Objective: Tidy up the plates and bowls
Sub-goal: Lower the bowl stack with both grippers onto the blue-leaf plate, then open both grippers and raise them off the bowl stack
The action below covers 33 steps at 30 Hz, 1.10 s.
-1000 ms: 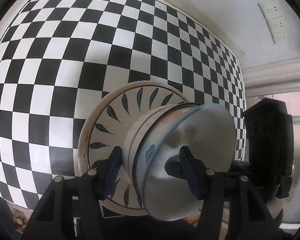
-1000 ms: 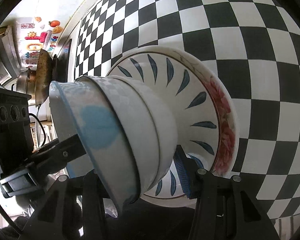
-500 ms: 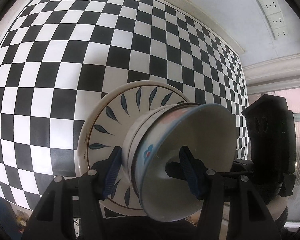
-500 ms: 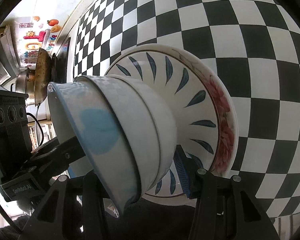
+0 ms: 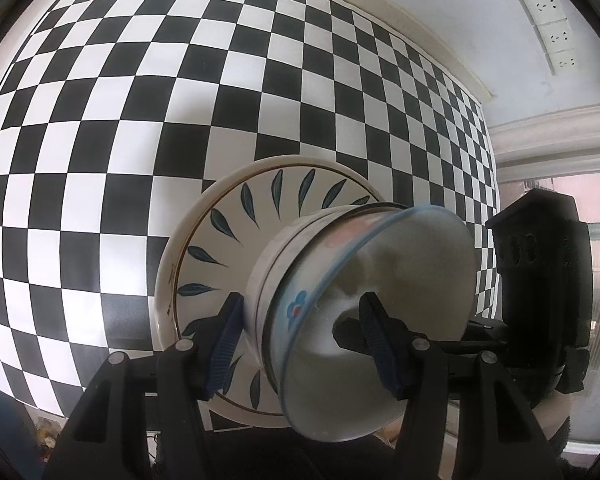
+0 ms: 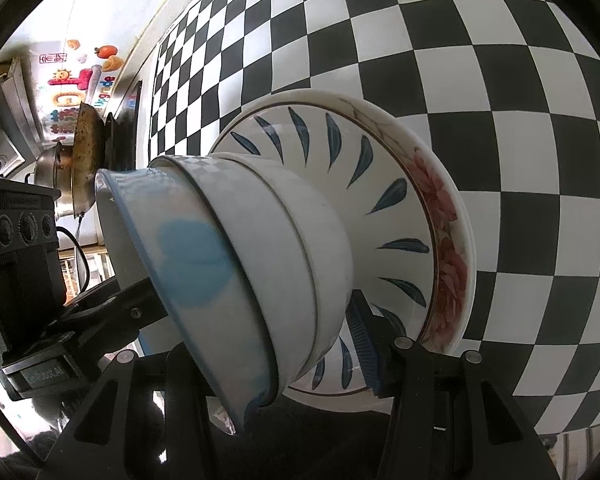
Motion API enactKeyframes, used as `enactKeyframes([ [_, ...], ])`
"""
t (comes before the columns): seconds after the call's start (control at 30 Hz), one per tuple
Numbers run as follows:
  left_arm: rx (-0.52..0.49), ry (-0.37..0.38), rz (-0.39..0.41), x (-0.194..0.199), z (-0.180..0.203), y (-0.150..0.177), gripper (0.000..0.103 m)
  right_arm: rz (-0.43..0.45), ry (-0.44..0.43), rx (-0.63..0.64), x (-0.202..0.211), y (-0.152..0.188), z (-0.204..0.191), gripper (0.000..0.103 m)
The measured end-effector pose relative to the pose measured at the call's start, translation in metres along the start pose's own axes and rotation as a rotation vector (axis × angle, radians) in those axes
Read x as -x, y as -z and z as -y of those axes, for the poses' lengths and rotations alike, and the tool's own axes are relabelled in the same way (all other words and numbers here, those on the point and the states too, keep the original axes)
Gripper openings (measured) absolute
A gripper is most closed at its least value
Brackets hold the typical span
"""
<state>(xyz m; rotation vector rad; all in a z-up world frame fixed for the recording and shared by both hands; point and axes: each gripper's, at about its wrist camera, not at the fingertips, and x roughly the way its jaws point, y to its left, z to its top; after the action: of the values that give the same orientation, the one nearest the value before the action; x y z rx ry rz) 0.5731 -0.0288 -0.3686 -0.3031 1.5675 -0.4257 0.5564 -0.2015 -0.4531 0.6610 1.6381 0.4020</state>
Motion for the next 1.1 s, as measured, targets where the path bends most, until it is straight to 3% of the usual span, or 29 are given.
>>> enactKeyframes([
  [0.17, 0.002, -0.013, -0.008, -0.001, 0.002, 0.000, 0.056, -0.004, -0.025, -0.028, 0.002, 0.000, 0.006, 0.051],
  [0.67, 0.003, -0.033, -0.022, 0.003, 0.003, 0.007, 0.056, -0.004, 0.029, -0.012, 0.002, 0.003, -0.005, 0.051],
  [0.93, -0.026, -0.215, 0.086, 0.038, 0.004, 0.020, 0.056, 0.063, 0.131, 0.047, 0.027, 0.014, -0.025, 0.053],
  [1.03, -0.025, -0.270, 0.125, 0.050, 0.004, 0.026, 0.058, 0.127, 0.241, 0.098, 0.044, 0.023, -0.040, 0.058],
  [1.1, -0.035, -0.295, 0.166, 0.060, 0.006, 0.031, 0.058, 0.176, 0.315, 0.128, 0.056, 0.031, -0.050, 0.067],
])
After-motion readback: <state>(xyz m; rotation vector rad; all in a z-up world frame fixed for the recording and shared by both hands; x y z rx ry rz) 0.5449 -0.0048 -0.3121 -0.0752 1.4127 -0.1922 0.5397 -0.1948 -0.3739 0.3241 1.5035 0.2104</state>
